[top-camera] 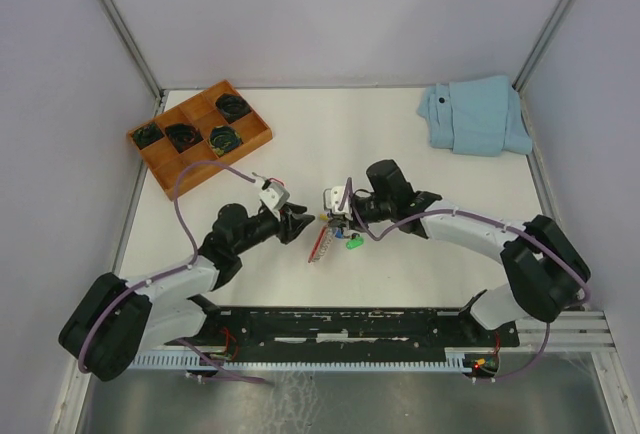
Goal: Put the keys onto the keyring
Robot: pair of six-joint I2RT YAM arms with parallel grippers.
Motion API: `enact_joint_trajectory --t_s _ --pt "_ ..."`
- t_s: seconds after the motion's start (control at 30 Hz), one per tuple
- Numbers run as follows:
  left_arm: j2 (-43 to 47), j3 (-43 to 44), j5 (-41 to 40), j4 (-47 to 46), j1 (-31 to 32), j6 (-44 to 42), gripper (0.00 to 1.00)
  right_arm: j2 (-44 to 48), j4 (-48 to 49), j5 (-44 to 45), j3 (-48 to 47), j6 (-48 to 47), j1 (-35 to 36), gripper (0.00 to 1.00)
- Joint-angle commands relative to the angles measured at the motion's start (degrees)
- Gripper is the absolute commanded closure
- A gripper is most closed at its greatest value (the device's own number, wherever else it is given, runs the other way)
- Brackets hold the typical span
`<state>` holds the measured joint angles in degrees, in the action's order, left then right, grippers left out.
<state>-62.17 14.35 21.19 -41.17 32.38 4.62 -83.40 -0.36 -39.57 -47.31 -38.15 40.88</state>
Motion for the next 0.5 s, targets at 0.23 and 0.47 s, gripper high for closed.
enact_joint_trajectory --t_s 0.23,0.47 --pt "-10.7 2.6 11.2 -5.1 0.1 -7.0 0.60 -6.7 10.9 -2.4 1.5 8.9 0.6 0.99" --pt "-15.0 4.3 15.6 -4.9 0.1 -8.6 0.60 -7.6 13.1 -1.6 4.0 11.5 0.6 0.99"
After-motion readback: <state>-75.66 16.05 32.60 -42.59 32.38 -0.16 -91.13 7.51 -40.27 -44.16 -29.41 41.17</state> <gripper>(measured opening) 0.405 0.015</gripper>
